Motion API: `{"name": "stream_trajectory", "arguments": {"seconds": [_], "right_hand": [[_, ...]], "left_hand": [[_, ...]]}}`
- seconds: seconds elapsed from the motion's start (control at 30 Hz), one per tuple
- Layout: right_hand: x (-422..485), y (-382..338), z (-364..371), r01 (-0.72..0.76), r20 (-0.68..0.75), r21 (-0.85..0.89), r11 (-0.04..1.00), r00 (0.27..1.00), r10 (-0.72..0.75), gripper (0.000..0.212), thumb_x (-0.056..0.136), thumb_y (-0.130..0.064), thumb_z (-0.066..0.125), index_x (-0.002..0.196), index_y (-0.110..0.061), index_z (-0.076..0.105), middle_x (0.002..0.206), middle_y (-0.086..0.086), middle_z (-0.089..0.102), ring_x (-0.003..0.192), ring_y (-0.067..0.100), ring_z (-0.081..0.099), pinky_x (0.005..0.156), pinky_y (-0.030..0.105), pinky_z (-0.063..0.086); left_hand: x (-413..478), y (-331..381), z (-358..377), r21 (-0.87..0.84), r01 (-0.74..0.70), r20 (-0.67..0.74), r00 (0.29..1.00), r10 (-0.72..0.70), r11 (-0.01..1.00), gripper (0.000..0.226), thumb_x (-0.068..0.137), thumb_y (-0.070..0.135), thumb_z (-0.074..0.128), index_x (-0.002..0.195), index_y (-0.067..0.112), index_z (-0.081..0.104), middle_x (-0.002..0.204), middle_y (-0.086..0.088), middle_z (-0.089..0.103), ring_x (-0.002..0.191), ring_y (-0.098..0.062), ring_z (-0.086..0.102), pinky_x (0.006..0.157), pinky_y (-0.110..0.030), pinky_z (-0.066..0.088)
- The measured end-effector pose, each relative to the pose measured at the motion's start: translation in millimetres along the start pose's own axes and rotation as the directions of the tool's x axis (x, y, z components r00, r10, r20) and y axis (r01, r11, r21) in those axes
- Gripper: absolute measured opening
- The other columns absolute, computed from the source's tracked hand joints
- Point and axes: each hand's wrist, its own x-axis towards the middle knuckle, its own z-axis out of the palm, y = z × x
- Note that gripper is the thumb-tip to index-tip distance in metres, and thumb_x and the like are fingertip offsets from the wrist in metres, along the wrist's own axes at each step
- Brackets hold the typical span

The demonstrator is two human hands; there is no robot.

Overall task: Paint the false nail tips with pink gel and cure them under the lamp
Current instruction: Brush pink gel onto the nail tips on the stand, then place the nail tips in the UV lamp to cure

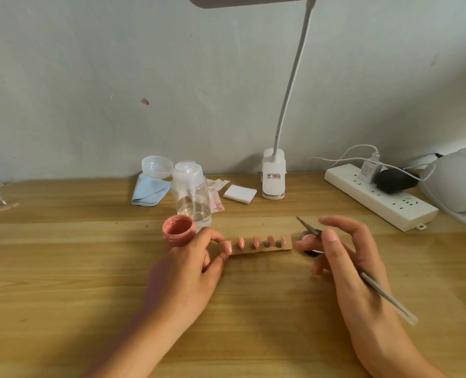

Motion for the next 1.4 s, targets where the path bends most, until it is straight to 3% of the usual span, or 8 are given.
{"name": "stream_trajectory", "arguments": {"seconds": [0.23, 0.43, 0.6, 0.73, 0.9, 1.07, 1.17, 1.4], "right_hand": [[1, 8, -2, 0.118, 0.077, -0.241, 0.963, 0.992, -0.102, 0.029, 0.092, -0.002, 0.06, 0.116, -0.017, 0.058, 0.104, -0.008, 0.071, 0.096, 0.011, 0.068, 0.083, 0.023, 0.054], [-7, 6, 0, 0.412, 0.313, -0.537, 0.736, 0.908, -0.28, 0.058, 0.089, 0.005, 0.055, 0.139, -0.024, 0.046, 0.114, -0.023, 0.057, 0.108, 0.008, 0.057, 0.093, 0.029, 0.049], [-15, 4, 6, 0.535, 0.393, -0.65, 0.539, 0.844, -0.364, 0.058, 0.091, 0.001, 0.05, 0.147, -0.009, 0.04, 0.111, -0.003, 0.063, 0.102, 0.019, 0.055, 0.088, 0.041, 0.046], [-15, -3, 16, 0.611, 0.524, -0.7, 0.37, 0.791, -0.316, 0.069, 0.084, 0.004, 0.055, 0.15, -0.003, 0.035, 0.128, 0.005, 0.062, 0.115, 0.024, 0.055, 0.096, 0.043, 0.044], [-11, -18, 30, 0.698, 0.647, -0.618, 0.361, 0.713, -0.271, 0.085, 0.082, -0.002, 0.046, 0.158, -0.02, 0.012, 0.143, 0.0, 0.053, 0.116, 0.017, 0.053, 0.096, 0.035, 0.044], [3, -3, -4, 0.338, 0.246, -0.726, 0.598, 0.941, -0.233, 0.051, 0.087, 0.0, 0.054, 0.133, -0.016, 0.038, 0.118, 0.0, 0.06, 0.104, 0.02, 0.059, 0.09, 0.038, 0.048], [11, 10, -10, 0.228, 0.25, -0.948, 0.222, 0.965, 0.076, 0.05, 0.086, -0.042, 0.057, 0.132, -0.029, 0.041, 0.13, -0.006, 0.04, 0.121, 0.015, 0.039, 0.103, 0.03, 0.032], [44, 3, 10, 0.261, 0.309, -0.937, 0.232, 0.929, 0.202, 0.034, 0.087, -0.053, 0.057, 0.117, -0.036, 0.059, 0.113, -0.009, 0.029, 0.116, 0.015, 0.031, 0.09, 0.031, 0.021]], "left_hand": [[3, -3, 3, 0.05, 0.0, 0.014, 1.0, -0.001, 0.999, 0.02, 0.091, 0.056, 0.055, 0.104, 0.045, 0.065, 0.062, 0.028, 0.053, 0.05, -0.007, 0.049, 0.045, -0.024, 0.028], [2, 0, -1, 0.001, -0.01, 0.027, 1.0, 0.01, 1.0, 0.029, 0.093, 0.055, 0.055, 0.12, 0.046, 0.063, 0.059, 0.03, 0.053, 0.055, -0.006, 0.053, 0.047, -0.025, 0.031], [-13, 10, -12, -0.214, -0.137, -0.222, 0.971, 0.089, 0.967, 0.017, 0.094, 0.043, 0.053, 0.085, 0.034, 0.063, 0.061, 0.018, 0.055, 0.052, -0.007, 0.05, 0.046, -0.02, 0.029], [-28, 27, -19, -0.29, -0.347, -0.151, 0.937, 0.315, 0.892, 0.03, 0.093, 0.054, 0.045, 0.081, 0.031, 0.059, 0.066, 0.018, 0.058, 0.059, -0.002, 0.056, 0.051, -0.011, 0.036], [-28, 26, -9, -0.206, -0.364, -0.152, 0.929, 0.337, 0.908, 0.035, 0.102, 0.05, 0.031, 0.083, 0.027, 0.05, 0.065, 0.011, 0.059, 0.058, -0.008, 0.057, 0.053, -0.03, 0.043], [-19, 13, -12, -0.254, -0.222, -0.298, 0.944, 0.142, 0.941, 0.031, 0.098, 0.047, 0.029, 0.076, 0.029, 0.042, 0.067, 0.008, 0.054, 0.059, -0.017, 0.054, 0.052, -0.033, 0.041], [-16, 12, -9, -0.295, -0.147, -0.266, 0.962, 0.067, 0.944, 0.027, 0.096, 0.043, 0.032, 0.074, 0.031, 0.039, 0.073, 0.003, 0.059, 0.064, -0.023, 0.057, 0.059, -0.038, 0.046], [-19, 6, -10, -0.315, -0.174, -0.263, 0.961, 0.09, 0.933, 0.032, 0.095, 0.053, 0.03, 0.075, 0.031, 0.042, 0.069, 0.004, 0.059, 0.06, -0.019, 0.06, 0.058, -0.042, 0.051]]}}
